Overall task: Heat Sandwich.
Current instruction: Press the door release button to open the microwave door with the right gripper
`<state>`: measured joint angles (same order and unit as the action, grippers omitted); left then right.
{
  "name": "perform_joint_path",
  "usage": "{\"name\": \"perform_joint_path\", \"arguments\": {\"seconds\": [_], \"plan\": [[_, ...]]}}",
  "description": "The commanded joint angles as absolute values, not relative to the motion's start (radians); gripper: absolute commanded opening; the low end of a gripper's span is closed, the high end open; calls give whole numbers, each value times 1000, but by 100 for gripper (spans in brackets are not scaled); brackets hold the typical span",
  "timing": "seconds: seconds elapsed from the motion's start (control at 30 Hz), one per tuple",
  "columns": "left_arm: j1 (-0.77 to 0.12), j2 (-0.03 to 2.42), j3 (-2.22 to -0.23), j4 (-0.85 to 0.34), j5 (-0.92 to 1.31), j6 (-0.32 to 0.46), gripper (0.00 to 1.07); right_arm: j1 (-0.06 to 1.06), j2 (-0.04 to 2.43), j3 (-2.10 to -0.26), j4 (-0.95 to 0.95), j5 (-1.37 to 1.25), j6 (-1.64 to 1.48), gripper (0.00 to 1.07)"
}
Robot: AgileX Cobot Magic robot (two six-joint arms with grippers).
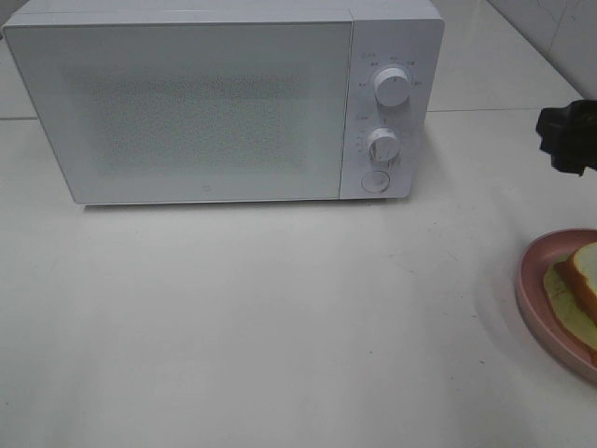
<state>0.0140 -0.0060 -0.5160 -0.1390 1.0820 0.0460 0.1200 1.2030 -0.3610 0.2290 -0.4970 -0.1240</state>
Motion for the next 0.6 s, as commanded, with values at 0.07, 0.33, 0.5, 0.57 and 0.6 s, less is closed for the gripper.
{"name": "perform_joint_path", "arguments": {"seconds": [0.07,0.33,0.5,0.57,0.6], "plan": [[11,-28,-514,-149,1068,48,97,216,1283,-331,311,-641,-195,79],[11,-28,-514,-149,1068,48,97,423,1415,-329,511,-846,-320,78],[11,-28,-514,-149,1068,48,97,559,1496,-329,662,-967,-386,78],[11,-28,-514,-149,1068,48,97,635,1542,-337,746,-1011,-401,78],[11,-28,-514,-149,1068,48,97,654,1555,-343,770,-1014,-403,78]]}}
